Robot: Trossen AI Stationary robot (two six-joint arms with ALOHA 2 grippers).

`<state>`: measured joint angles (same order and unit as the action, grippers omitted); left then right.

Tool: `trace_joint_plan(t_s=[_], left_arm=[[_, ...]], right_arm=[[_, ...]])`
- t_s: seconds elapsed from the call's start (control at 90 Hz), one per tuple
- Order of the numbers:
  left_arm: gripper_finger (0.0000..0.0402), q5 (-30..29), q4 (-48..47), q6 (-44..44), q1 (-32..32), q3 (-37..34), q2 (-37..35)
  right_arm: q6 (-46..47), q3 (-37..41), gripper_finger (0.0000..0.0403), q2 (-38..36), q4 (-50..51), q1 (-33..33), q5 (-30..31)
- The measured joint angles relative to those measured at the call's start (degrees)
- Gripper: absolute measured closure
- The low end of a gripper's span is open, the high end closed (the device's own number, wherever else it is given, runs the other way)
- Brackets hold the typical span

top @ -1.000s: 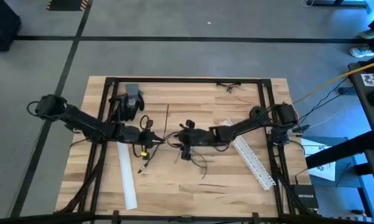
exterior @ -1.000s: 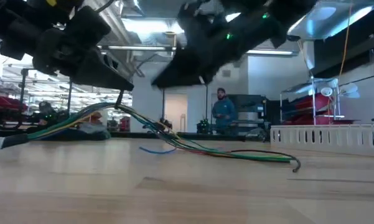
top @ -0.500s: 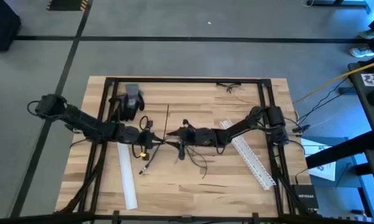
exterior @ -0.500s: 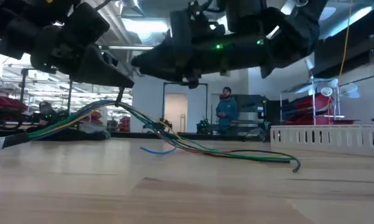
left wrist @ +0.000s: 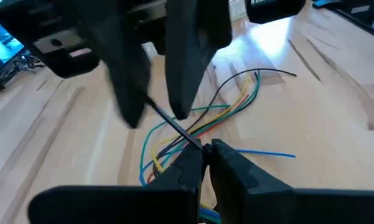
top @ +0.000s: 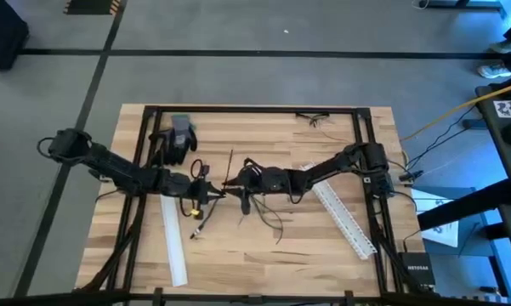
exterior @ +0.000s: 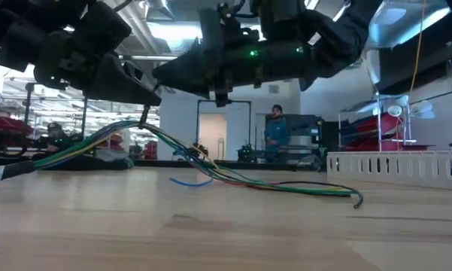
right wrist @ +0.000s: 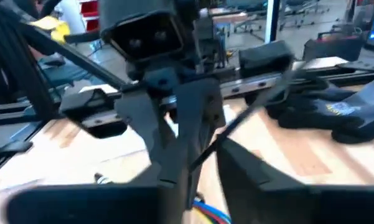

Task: Ziptie cables
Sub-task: Wrap the cables together using the black zip tie

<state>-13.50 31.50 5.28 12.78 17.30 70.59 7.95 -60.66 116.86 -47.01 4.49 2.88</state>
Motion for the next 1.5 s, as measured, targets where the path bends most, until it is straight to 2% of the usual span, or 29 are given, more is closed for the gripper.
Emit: trace_joint_plan(t_s=[0.056,0.189,0.367,0.589,0.767,0.867,1.2,1.311,1.411,1.5], left_arm=[[0.0382,0.0,-0.1,-0.3,0.0,0.0,0.0],[0.0374,-0.1,-2.8,-1.7,-0.2,0.8,-0.3],[0.0318,-0.1,-13.0,-3.9,0.0,4.4,-3.2],[0.0259,-1.1,-25.6,-1.8,-0.1,8.2,-9.8],[0.0242,-5.2,-20.9,-1.4,-0.6,8.8,-13.8],[0.0244,-4.2,-18.3,-2.0,-2.0,8.8,-13.7],[0.0268,6.8,-10.7,-5.1,-7.9,8.8,-7.5],[0.0273,7.4,-9.9,-4.3,-8.5,8.8,-7.1],[0.0298,7.4,-9.8,-2.9,-8.8,8.8,-7.1],[0.0344,7.4,-9.7,-0.6,-8.8,8.8,-7.1]], right_arm=[[-1.6,0.0,0.0393,0.0,0.4,0.0,0.2],[-2.4,0.0,0.0394,0.0,0.6,0.0,0.5],[-3.7,0.0,0.0401,0.0,0.9,0.0,0.5],[-3.9,0.0,0.0402,0.0,1.1,0.0,0.5],[-4.6,0.0,0.0402,0.0,1.0,0.0,0.5],[-5.1,0.0,0.0402,0.0,0.9,0.0,0.5],[-5.2,0.0,0.0403,0.0,0.6,0.0,0.5],[-5.3,0.0,0.0403,0.0,0.9,0.0,0.5],[-5.3,0.0,0.0403,0.0,1.0,0.0,0.5],[-5.3,0.0,0.0403,0.0,0.9,0.0,0.5]])
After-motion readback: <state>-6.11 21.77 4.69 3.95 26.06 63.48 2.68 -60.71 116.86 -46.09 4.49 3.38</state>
